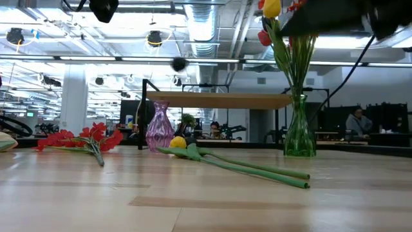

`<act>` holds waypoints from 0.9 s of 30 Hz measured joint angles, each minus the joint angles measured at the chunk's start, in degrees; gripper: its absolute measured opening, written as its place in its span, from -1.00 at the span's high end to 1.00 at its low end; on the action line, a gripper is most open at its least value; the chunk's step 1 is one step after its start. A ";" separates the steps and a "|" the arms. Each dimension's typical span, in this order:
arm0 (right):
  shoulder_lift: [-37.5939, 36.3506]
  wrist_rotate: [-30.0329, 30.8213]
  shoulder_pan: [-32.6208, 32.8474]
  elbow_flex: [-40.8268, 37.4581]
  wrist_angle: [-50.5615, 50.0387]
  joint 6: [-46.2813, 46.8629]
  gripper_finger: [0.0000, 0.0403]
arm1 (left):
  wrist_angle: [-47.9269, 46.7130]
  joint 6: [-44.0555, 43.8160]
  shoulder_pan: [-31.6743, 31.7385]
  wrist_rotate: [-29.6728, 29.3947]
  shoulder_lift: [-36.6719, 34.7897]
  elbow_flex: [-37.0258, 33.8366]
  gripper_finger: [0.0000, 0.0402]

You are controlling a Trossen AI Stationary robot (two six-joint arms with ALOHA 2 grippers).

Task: Pick and place flowers into a vace then onto a shelf
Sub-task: Put the top black tulip into the purple vase

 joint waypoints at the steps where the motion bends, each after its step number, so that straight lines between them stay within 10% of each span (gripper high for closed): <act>1: 0.00 1.81 0.28 0.80 0.02 -1.40 1.00 | 0.00 -0.01 0.02 0.00 0.00 0.00 0.10; 10: -0.04 15.24 1.75 6.13 0.02 -13.07 1.00 | 7.57 0.15 -0.33 -0.21 7.18 -0.02 0.10; 27: -0.09 17.19 1.24 6.38 0.02 -15.62 1.00 | 51.29 4.27 -4.35 -4.62 33.17 -0.04 0.10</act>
